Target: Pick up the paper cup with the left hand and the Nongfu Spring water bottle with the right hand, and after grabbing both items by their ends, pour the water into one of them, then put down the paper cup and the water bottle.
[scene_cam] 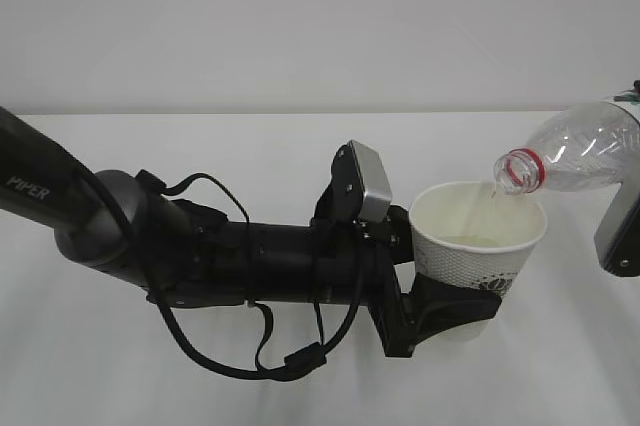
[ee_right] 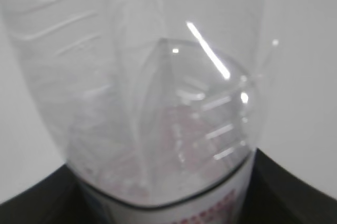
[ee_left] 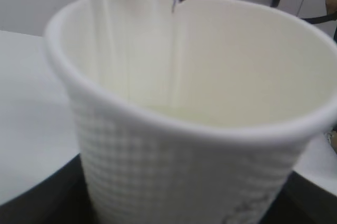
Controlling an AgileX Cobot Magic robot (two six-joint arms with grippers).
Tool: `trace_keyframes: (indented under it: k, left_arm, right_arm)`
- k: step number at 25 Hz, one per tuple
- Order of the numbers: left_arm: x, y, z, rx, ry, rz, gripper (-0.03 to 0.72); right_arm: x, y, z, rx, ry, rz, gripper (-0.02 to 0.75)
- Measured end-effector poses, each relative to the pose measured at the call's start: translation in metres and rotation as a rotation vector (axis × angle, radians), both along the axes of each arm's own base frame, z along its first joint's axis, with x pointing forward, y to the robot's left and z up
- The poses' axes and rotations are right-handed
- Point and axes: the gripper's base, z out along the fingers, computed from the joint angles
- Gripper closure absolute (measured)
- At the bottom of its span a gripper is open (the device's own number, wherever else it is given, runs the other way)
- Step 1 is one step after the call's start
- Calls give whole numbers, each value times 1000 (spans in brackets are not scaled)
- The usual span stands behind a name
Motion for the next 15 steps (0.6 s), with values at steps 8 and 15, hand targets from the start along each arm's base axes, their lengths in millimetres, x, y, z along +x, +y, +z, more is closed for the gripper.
trace_keyframes:
  k: [8,15]
  left_arm:
    - [0,0,0,0,0,0,151]
    - [0,0,0,0,0,0,151]
  right_arm:
    - [0,0,0,-6,-1,-3,242]
    - [0,-1,0,-5,-1,-9,242]
